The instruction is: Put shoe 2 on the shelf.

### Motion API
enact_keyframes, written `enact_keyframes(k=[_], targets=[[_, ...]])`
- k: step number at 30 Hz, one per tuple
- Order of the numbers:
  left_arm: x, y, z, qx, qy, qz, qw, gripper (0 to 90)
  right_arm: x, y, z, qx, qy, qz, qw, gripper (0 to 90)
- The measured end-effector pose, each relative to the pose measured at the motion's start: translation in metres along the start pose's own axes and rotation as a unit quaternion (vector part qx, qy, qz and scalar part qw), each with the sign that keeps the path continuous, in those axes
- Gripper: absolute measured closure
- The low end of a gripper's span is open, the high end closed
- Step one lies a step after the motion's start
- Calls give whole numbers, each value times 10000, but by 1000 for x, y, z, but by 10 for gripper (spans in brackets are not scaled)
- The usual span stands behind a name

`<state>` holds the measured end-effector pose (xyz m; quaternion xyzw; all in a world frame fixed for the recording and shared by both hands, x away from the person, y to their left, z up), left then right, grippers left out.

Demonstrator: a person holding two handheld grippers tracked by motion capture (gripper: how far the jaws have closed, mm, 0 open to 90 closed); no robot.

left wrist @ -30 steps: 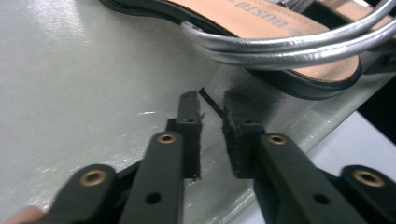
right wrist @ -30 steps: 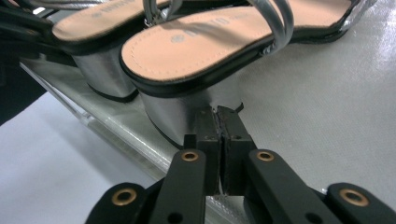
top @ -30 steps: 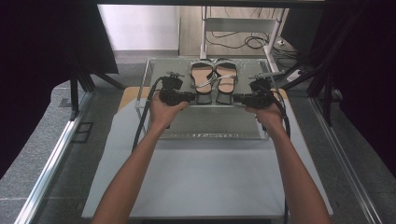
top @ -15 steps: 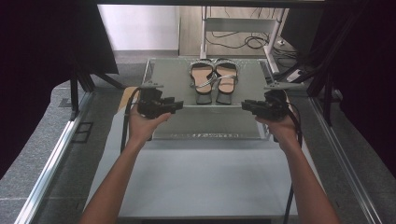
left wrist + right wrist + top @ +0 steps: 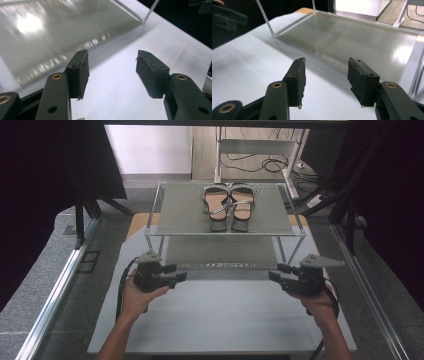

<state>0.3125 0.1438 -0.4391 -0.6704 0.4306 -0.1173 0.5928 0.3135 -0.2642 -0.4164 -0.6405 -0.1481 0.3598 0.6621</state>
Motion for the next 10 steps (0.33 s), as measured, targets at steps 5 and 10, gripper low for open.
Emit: enact_keyframes(k=[5,10], targets=[[1,26,0,-89,37,121,9999,402,-13,36,-4,215,38,-4,9998,478],[-1,30,1,-113,-25,83,9999,364,-14,45,-3,349,64,-70,9993,443]])
Point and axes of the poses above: each handheld gripper's, and its own axes: x roughly forward along the jaws, y roughly out of its underside, z roughly to its left, the point moved 3 cm from there along x, roughly forward along the jaws, and after that the axes turned 13 degrees about -z, right-handed, at the moved point
